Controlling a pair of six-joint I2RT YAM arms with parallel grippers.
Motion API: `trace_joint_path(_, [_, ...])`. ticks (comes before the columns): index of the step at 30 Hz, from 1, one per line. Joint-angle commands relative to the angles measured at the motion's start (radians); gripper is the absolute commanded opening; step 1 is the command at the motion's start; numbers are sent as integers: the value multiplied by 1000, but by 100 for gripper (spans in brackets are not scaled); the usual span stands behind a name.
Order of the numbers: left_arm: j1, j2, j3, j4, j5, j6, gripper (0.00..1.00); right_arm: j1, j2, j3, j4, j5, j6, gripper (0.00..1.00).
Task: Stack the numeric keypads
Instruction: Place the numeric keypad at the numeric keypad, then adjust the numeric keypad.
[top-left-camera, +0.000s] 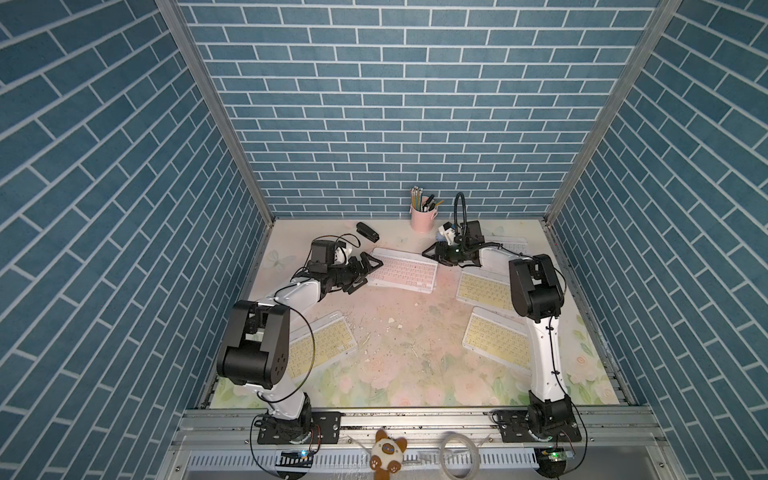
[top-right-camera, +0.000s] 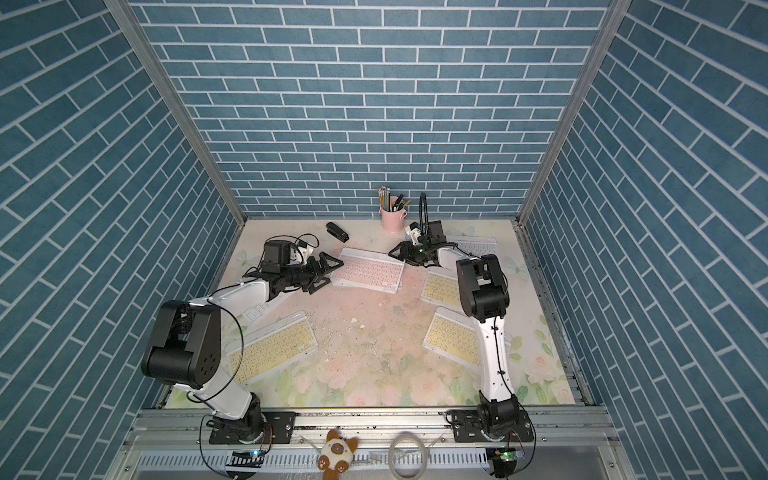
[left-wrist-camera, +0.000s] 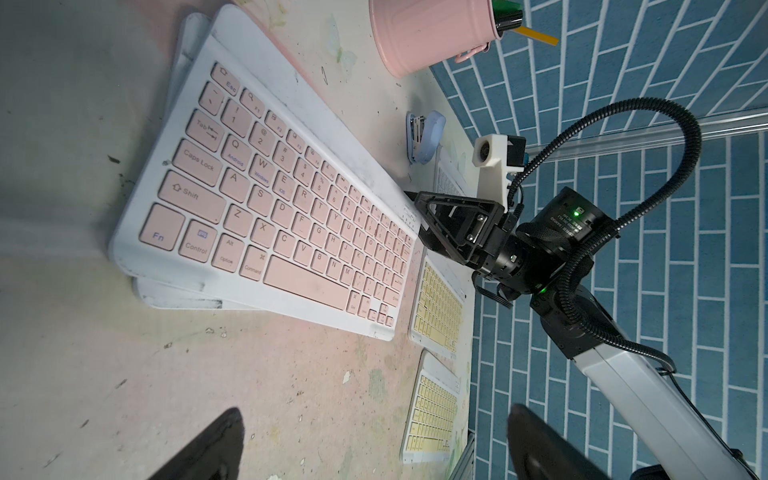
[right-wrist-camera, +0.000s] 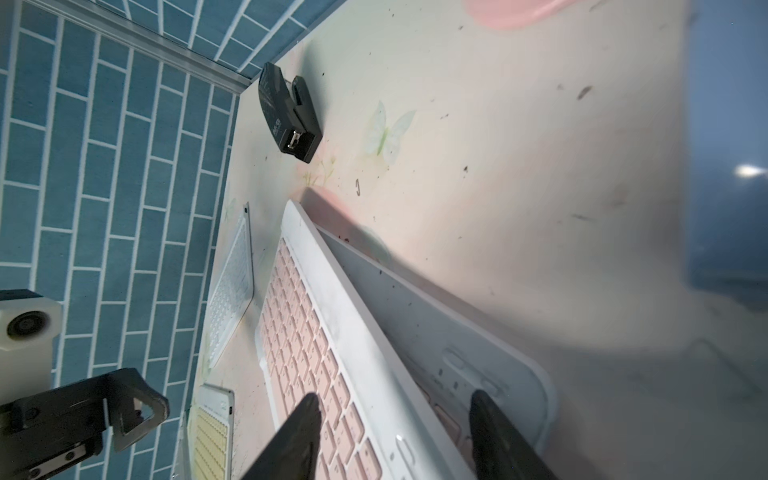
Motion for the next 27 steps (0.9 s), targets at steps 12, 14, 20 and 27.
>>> trace_joint_path(12, [57, 84, 241, -338, -70, 166, 99, 8, -284, -83, -202, 331, -182, 88])
trace_joint_path(14, [75, 118, 281, -379, -90, 187, 99, 39, -350, -163, -232, 420, -221, 95])
trace_joint_path(20, [84, 246, 408, -445, -136, 214, 100, 193, -472, -360, -276, 645, -314, 99])
trace_joint_path(27, [82, 370, 502, -450, -132, 217, 100, 309, -495, -477, -278, 805, -335, 99])
